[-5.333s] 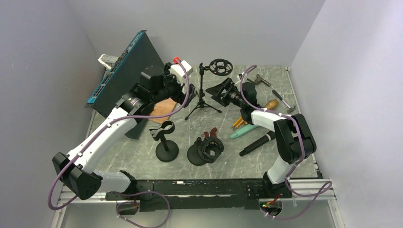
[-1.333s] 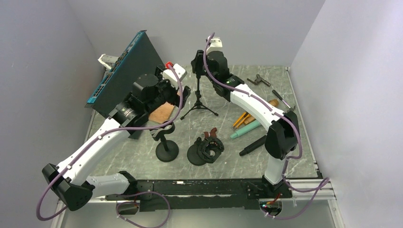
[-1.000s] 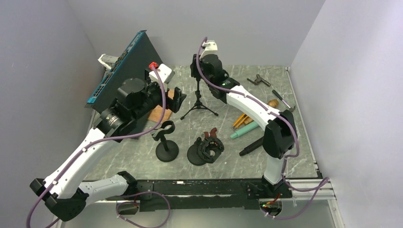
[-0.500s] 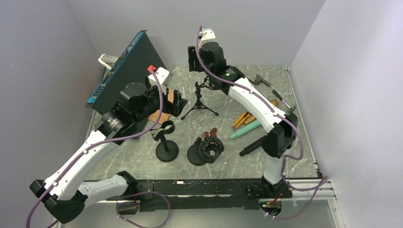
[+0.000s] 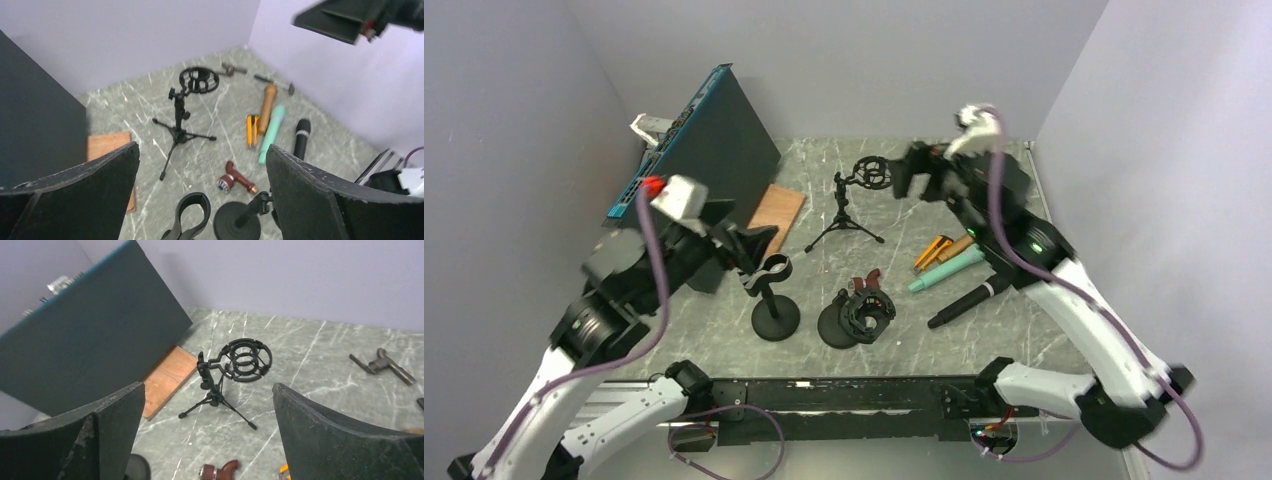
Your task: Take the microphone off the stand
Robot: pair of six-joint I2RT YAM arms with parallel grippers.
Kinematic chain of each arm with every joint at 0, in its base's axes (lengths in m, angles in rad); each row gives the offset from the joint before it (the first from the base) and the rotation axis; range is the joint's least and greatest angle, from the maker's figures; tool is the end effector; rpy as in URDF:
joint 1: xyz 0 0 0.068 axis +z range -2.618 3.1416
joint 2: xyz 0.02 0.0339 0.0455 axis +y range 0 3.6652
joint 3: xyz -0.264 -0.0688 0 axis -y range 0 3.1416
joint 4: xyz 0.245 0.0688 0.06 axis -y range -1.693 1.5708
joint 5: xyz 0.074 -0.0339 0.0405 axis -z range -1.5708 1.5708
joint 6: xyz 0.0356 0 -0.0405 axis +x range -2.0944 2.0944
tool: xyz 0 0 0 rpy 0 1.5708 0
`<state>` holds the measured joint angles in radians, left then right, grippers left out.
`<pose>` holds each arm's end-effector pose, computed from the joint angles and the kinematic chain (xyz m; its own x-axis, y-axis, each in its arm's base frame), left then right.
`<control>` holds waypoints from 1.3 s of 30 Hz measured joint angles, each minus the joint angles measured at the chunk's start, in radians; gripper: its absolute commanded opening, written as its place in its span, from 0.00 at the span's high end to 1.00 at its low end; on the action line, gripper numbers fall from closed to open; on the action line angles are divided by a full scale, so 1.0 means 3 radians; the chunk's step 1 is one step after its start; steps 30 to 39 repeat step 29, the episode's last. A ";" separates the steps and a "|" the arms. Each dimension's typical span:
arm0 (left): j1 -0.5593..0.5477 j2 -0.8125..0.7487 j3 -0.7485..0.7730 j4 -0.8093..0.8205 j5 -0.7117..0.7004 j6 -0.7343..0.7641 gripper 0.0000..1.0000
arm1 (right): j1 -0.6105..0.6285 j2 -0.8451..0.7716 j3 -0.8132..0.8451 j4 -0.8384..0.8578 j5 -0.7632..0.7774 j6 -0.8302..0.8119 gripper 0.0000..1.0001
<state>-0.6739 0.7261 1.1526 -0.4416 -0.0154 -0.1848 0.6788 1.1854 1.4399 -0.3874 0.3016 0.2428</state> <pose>0.1022 -0.0809 0.4431 -0.1240 -0.1361 -0.9829 0.5993 0.7792 -0.1835 0.2011 0.1486 0.4636 -0.1892 0.1424 -0.9716 -0.3347 0.9208 0.2001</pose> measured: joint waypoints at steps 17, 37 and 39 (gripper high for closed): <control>0.0000 -0.1492 -0.0167 -0.0039 -0.0301 -0.0228 0.01 | -0.0004 -0.2186 -0.0548 -0.0988 0.0623 0.0357 0.00; 0.0000 -0.1499 -0.0039 -0.0205 -0.0408 -0.0341 0.01 | -0.0004 -0.2234 -0.0749 -0.1090 0.0715 0.0340 0.00; 0.0000 -0.1499 -0.0039 -0.0205 -0.0408 -0.0341 0.01 | -0.0004 -0.2234 -0.0749 -0.1090 0.0715 0.0340 0.00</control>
